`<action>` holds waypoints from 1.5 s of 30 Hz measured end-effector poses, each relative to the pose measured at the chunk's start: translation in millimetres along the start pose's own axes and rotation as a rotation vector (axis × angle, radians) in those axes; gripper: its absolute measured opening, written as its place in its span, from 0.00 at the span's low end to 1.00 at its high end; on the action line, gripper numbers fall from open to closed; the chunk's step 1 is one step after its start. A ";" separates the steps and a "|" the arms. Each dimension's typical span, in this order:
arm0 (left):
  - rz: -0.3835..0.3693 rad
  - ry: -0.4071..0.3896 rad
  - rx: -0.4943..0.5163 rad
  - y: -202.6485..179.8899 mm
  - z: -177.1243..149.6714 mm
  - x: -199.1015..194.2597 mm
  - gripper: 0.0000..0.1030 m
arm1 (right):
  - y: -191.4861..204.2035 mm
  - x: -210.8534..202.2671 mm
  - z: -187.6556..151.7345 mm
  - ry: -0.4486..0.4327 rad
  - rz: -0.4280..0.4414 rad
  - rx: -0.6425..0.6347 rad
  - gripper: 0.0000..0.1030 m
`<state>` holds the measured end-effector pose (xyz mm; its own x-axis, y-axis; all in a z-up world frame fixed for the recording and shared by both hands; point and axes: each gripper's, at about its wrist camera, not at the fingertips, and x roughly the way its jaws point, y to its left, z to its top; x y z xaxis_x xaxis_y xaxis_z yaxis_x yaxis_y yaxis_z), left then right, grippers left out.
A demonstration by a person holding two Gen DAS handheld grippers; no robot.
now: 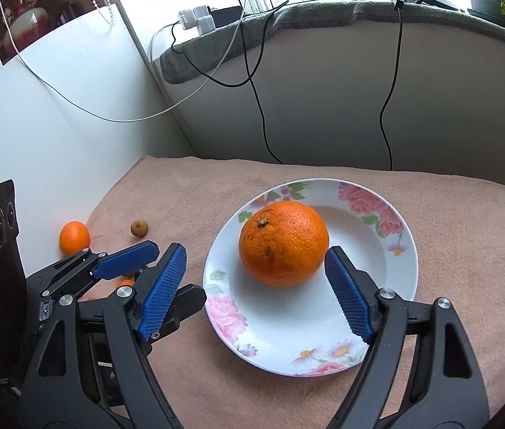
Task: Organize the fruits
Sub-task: 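Move the right tool to the second large orange beside the wall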
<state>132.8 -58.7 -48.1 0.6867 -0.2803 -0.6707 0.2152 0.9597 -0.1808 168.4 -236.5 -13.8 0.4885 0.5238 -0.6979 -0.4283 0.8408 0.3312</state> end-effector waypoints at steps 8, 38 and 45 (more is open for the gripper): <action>0.043 -0.051 -0.025 13.9 -12.5 -32.2 0.67 | 23.8 -16.6 -0.9 -0.058 0.032 -0.031 0.80; 0.308 -0.122 -0.306 141.4 -93.2 -118.3 0.70 | 170.8 61.2 4.7 0.096 0.199 -0.324 0.93; 0.366 -0.116 -0.414 178.7 -109.2 -119.3 0.70 | 211.1 100.4 7.3 0.193 0.323 -0.378 0.93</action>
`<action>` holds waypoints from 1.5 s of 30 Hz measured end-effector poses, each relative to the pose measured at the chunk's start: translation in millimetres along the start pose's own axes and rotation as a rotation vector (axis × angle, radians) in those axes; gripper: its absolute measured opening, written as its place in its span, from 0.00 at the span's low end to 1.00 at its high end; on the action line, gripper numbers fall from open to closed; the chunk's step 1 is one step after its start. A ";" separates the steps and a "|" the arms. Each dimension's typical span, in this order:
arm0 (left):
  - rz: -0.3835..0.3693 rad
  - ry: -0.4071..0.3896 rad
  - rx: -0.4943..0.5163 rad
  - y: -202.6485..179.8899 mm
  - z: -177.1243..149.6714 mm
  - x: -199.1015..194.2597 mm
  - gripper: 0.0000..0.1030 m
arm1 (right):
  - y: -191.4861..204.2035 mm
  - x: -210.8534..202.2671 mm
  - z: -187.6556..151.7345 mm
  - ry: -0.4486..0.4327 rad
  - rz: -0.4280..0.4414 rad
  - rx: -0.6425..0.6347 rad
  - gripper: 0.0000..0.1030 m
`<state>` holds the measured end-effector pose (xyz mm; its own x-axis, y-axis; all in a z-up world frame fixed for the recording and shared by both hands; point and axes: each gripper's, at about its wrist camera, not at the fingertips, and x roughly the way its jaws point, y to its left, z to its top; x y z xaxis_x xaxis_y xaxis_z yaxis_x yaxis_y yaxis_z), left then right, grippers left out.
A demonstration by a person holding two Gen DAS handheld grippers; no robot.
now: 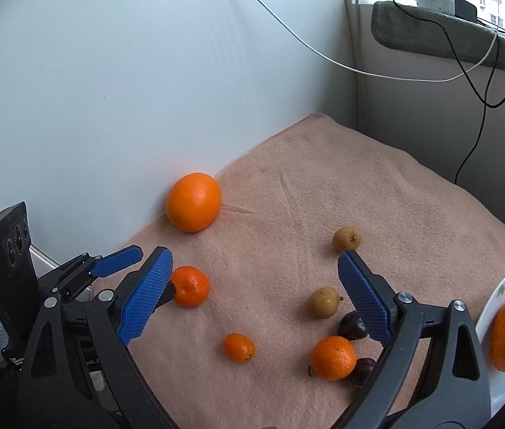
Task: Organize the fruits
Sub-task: 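Move the right tool to the second large orange beside the wall, then close the right gripper around the second large orange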
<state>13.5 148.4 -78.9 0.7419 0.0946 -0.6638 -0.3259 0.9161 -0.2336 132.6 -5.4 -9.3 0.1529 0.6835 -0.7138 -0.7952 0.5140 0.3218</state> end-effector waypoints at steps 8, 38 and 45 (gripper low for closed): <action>0.030 0.009 -0.029 14.6 3.4 12.1 0.70 | 18.3 53.1 23.6 0.076 0.103 -0.009 0.93; 0.120 0.044 -0.018 11.0 23.9 54.3 0.50 | 3.9 181.4 41.2 0.262 0.384 0.284 0.73; 0.140 0.057 -0.019 8.1 28.5 66.1 0.50 | 8.4 198.3 48.1 0.272 0.401 0.288 0.68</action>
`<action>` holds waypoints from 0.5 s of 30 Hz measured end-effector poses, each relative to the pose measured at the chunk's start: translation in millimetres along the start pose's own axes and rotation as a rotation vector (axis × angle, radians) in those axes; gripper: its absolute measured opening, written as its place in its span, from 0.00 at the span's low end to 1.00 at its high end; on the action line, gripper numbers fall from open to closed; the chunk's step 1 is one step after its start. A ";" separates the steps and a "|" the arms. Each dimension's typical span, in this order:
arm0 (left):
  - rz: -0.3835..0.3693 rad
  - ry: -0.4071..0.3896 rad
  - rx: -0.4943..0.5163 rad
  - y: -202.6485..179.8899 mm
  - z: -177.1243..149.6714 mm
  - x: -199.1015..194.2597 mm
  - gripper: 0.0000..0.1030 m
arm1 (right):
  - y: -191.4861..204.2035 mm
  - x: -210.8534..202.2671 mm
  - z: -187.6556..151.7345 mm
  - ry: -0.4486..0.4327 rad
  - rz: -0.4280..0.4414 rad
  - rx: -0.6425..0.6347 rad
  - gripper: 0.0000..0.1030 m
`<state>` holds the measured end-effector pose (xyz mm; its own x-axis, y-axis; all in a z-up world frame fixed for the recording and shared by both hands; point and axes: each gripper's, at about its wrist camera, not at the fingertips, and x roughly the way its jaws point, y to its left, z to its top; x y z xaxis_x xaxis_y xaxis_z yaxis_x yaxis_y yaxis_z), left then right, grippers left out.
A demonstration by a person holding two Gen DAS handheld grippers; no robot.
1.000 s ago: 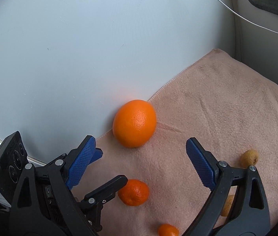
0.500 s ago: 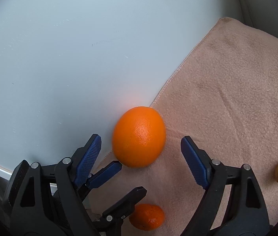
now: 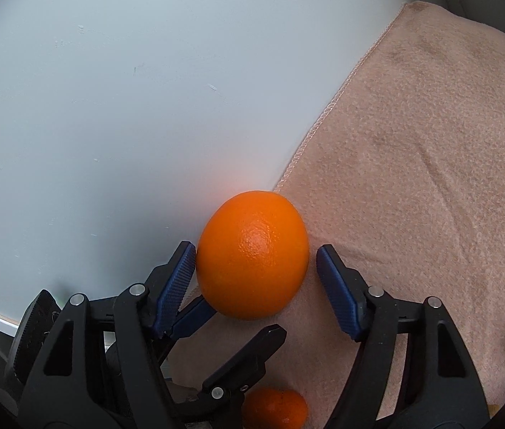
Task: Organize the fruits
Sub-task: 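Close the right gripper around the second large orange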
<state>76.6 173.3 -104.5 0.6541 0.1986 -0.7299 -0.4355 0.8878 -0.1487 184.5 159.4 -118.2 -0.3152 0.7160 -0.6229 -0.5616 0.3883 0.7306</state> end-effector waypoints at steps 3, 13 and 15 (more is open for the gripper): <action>0.006 0.004 -0.004 -2.1 2.9 4.0 0.50 | 4.9 5.9 -1.1 0.000 -0.004 -0.005 0.67; 0.007 0.004 0.003 -9.3 7.1 8.4 0.49 | 19.0 1.5 -22.3 -0.024 -0.039 -0.048 0.66; 0.002 0.001 0.004 -10.9 7.5 7.7 0.49 | 19.2 1.0 -24.2 -0.034 -0.042 -0.050 0.66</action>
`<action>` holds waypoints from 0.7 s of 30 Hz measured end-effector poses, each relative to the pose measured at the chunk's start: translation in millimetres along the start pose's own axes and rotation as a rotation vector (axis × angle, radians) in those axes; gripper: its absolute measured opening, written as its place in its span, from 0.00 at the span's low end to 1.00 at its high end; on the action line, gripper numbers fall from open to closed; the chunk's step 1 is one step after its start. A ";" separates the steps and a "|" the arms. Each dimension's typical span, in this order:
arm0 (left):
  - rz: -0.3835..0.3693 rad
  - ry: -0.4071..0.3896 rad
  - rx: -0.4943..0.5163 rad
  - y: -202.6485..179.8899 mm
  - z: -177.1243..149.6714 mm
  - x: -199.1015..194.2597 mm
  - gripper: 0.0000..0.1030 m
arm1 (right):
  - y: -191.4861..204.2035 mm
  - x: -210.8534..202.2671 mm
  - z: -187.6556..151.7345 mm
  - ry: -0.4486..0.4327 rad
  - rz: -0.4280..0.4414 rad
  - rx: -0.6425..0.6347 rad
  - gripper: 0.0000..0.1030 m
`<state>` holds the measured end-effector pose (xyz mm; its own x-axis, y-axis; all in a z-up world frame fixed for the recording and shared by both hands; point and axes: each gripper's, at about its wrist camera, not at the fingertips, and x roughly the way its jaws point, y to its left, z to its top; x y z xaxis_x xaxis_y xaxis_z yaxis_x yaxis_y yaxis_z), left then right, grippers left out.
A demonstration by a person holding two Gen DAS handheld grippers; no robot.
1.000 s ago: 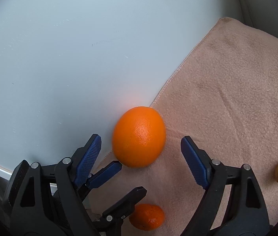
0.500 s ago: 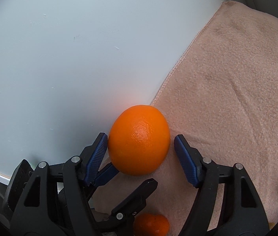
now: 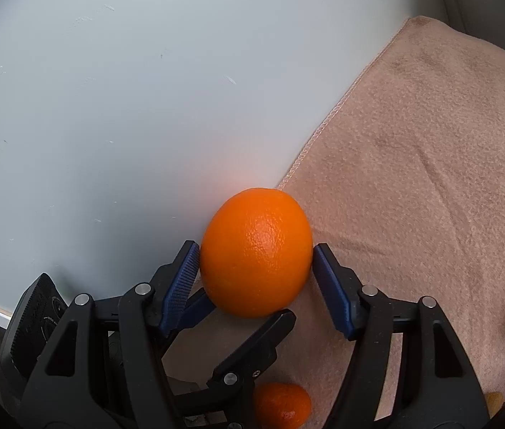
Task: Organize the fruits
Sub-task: 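Close the right gripper around the second large orange, then lift the second orange with the right gripper and carry it to the plate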
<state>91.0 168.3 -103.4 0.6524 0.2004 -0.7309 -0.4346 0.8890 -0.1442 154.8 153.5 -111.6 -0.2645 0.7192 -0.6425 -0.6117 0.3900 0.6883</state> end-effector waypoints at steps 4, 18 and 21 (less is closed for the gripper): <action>-0.010 -0.015 0.006 3.4 -11.9 -15.1 0.49 | 6.5 -6.0 -7.4 -0.028 -0.014 -0.020 0.66; -0.060 -0.089 0.047 -10.0 -25.5 -56.7 0.49 | 35.8 -76.8 -46.6 -0.116 -0.037 -0.062 0.66; -0.073 -0.098 0.057 0.9 -19.4 -62.1 0.49 | 32.2 -89.3 -50.8 -0.132 -0.043 -0.062 0.66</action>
<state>38.1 148.7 -71.1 0.7397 0.1709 -0.6509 -0.3492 0.9243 -0.1542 120.9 72.7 -49.2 -0.1391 0.7735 -0.6184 -0.6663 0.3889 0.6363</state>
